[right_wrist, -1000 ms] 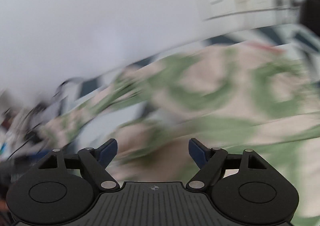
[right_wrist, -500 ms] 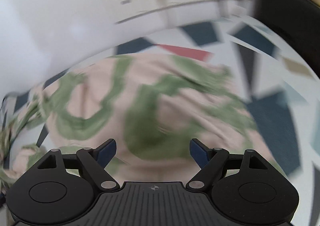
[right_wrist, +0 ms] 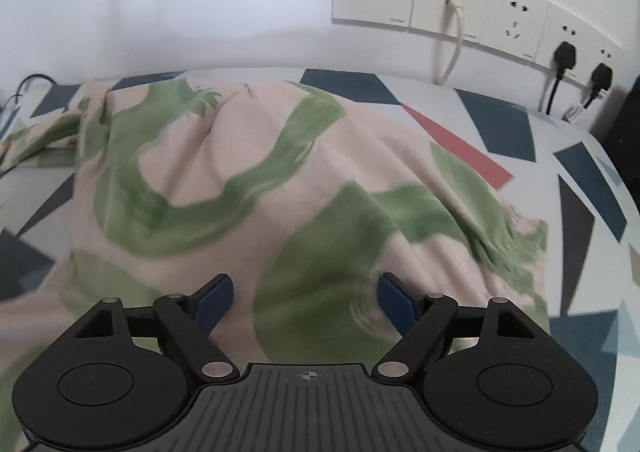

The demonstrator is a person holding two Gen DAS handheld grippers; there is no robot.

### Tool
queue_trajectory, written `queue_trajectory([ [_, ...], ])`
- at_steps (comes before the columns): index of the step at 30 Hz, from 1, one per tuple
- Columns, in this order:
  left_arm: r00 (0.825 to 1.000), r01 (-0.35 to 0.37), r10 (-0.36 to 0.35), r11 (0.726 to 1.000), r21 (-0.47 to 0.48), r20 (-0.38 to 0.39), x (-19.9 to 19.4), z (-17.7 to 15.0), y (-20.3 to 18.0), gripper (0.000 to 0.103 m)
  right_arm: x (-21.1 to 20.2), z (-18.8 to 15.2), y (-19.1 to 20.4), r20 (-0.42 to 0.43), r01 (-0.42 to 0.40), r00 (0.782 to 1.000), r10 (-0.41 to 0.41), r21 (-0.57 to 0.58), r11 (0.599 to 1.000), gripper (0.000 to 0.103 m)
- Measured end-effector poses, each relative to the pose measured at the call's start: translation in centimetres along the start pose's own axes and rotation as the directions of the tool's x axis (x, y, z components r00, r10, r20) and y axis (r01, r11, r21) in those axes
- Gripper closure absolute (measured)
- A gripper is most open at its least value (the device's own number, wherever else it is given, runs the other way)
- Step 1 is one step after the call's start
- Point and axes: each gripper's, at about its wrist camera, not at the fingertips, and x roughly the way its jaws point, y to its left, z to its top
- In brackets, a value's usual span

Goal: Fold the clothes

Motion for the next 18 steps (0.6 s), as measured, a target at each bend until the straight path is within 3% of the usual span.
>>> queue_trajectory([
  [3, 0.996, 0.085, -0.085, 0.994, 0.064, -0.003, 0.2, 0.7, -3.4, 0.011, -1.4, -1.8, -0.9, -0.003, -0.002, 1.0, 0.002, -0.006, 1.0, 0.024],
  [7, 0.991, 0.134, -0.13, 0.976, 0.173, -0.038, 1.4, 0.6, -7.5, 0.01, -3.5, -4.6, -2.8, 0.012, 0.003, 1.0, -0.004, 0.02, 1.0, 0.023],
  [9, 0.984, 0.174, -0.164, 0.965, 0.196, -0.062, 1.9, 0.3, -8.8, 0.009, -4.3, -5.7, -3.9, -0.004, 0.042, 0.999, -0.041, 0.032, 0.999, 0.017],
  [15, 0.959, 0.283, -0.259, 0.902, 0.327, -0.116, 3.6, -1.4, -11.0, 0.006, -5.9, -7.4, -8.4, -0.045, 0.122, 0.992, -0.117, 0.137, 0.983, 0.015],
  [18, 0.927, 0.373, -0.335, 0.879, 0.298, -0.172, 4.3, -2.0, -10.7, 0.006, -6.3, -7.3, -10.5, -0.09, 0.177, 0.983, -0.162, 0.197, 0.964, 0.015],
])
